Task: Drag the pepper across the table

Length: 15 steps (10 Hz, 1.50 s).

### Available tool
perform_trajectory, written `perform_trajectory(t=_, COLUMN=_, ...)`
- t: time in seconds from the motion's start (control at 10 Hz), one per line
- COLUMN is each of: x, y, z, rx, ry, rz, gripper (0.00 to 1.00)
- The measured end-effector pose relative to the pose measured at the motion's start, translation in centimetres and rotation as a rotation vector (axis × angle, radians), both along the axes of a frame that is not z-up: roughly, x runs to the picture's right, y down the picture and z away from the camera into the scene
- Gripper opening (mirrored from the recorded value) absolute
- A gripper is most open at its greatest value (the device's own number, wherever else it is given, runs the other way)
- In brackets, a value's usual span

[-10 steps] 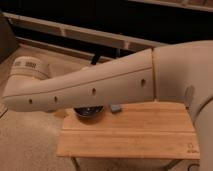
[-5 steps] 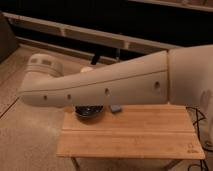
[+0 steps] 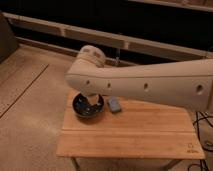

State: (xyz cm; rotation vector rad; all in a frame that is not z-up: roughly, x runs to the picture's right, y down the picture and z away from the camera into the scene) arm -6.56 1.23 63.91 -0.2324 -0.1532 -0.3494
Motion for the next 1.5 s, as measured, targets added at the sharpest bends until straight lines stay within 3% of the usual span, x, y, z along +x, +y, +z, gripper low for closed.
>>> perform_trajectory(t=0.3, x=-0.1, y=0.0, z=0.1, rx=-0.001, ry=0.001, rz=0.0, gripper=0.65)
perform_trajectory(t=0.5, x=0.7, y=-0.6, z=1.4, rx=-0.006, ry=0.021, rz=0.013, gripper=0.65)
perform_trajectory(t=0.6, x=3.6, y=-1.9, z=3.8, rx=-0.011, ry=0.061, rz=0.038, gripper=0.65)
perform_trajectory(t=0.7, x=4.8, y=-2.6, z=4.9, rx=-0.011, ry=0.067, rz=0.052, gripper=0.65)
perform_trajectory(t=0.9, x=7.3, y=-5.6, z=7.5, rx=0.018, ry=0.038, rz=0.079, gripper=0.65)
perform_trajectory(t=1.1, x=8.5, y=-7.3, z=8.9, rx=0.04, ry=-0.003, rz=0.1, gripper=0.65)
perform_trajectory(t=1.3, x=10.7, y=-7.2, z=11.4, rx=0.02, ry=-0.027, rz=0.135, gripper=0.65)
perform_trajectory(t=1.5, x=12.9, y=-5.8, z=14.5, rx=-0.027, ry=-0.026, rz=0.153, gripper=0.65)
